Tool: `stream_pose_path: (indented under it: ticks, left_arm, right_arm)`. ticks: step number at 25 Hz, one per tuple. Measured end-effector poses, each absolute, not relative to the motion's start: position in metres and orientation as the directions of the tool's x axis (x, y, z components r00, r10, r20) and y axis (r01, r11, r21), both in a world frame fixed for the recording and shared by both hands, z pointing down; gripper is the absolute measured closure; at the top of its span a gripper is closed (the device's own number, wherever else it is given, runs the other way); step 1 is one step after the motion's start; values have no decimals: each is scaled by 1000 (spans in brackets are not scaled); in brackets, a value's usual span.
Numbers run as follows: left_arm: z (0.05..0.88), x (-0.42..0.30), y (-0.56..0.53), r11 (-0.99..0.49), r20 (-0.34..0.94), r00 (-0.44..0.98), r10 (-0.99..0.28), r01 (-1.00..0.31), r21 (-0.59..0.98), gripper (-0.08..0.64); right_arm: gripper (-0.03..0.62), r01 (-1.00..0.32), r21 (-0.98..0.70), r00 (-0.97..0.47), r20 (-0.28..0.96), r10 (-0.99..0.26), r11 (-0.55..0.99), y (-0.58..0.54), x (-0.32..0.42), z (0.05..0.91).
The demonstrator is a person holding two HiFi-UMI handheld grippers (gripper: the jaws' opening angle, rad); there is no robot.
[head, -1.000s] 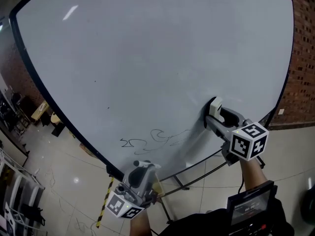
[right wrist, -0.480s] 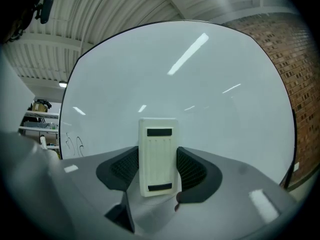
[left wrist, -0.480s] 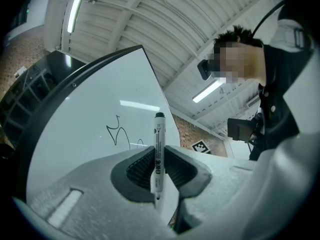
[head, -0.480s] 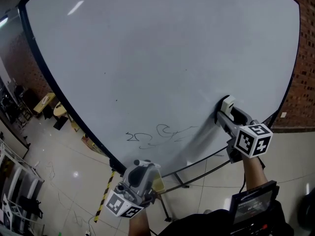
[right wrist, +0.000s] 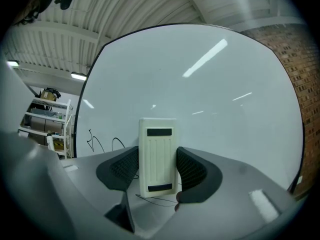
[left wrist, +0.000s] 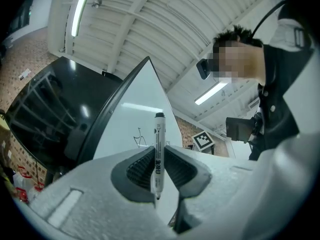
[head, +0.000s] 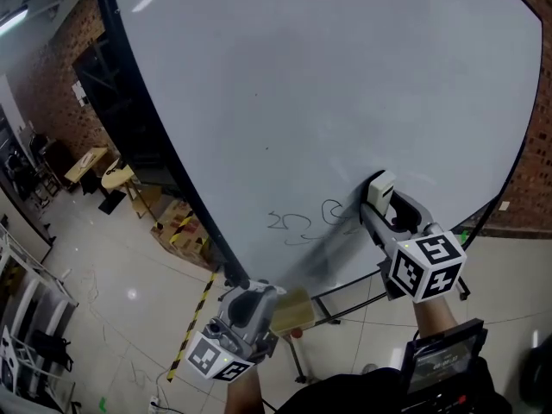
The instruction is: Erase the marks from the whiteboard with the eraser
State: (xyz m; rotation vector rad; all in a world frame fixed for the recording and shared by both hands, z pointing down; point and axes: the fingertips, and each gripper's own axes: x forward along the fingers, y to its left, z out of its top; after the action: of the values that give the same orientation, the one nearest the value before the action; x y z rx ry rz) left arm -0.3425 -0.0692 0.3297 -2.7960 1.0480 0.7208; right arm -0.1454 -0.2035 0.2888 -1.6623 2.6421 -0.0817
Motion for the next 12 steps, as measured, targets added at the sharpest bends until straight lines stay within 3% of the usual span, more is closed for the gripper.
stream_pose_path:
  ticks: [8, 12]
  left_arm:
    - [334, -385, -61, -758, -466, 642, -609, -643, 104, 502]
    - [333, -391, -58, -754, -468, 636, -614, -647, 109, 502]
  right_arm:
    - [352, -802, -8, -597, 13, -802, 597, -166, -260, 286]
    - [351, -770, 10, -637, 11, -771, 637, -160, -279, 286]
